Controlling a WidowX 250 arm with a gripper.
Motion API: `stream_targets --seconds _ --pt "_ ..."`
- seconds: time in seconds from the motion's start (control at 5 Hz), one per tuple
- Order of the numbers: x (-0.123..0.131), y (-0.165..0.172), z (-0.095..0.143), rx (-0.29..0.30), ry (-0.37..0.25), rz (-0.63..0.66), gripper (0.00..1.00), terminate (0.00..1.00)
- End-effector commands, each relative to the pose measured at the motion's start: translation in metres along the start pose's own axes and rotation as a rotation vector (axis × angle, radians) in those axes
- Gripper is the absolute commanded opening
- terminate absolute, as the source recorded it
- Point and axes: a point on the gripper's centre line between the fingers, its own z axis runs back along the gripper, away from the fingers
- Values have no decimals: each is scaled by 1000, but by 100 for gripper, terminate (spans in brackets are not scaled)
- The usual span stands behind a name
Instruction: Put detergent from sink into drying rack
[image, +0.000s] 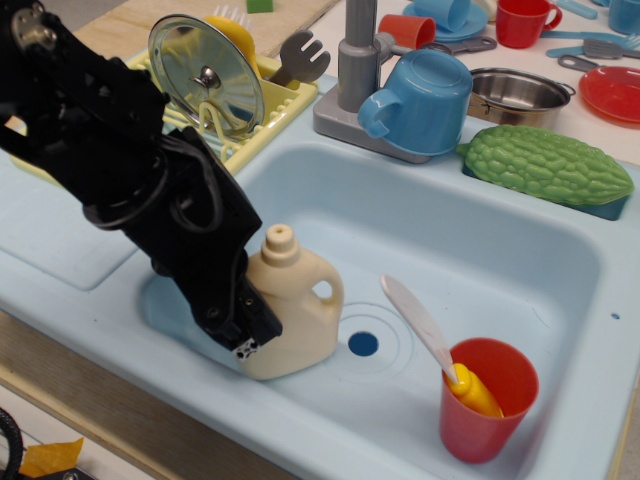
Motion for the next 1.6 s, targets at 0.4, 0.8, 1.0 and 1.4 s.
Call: stream_targets --seconds 0.4,0.8,1.0,1.4 --pt "45 79 60 360 -35 109 0 0" --pt "44 124 98 415 42 193 0 0" --pt "26 133 93 367 71 250 0 0" --pt "14 135 81 332 78 294 100 0"
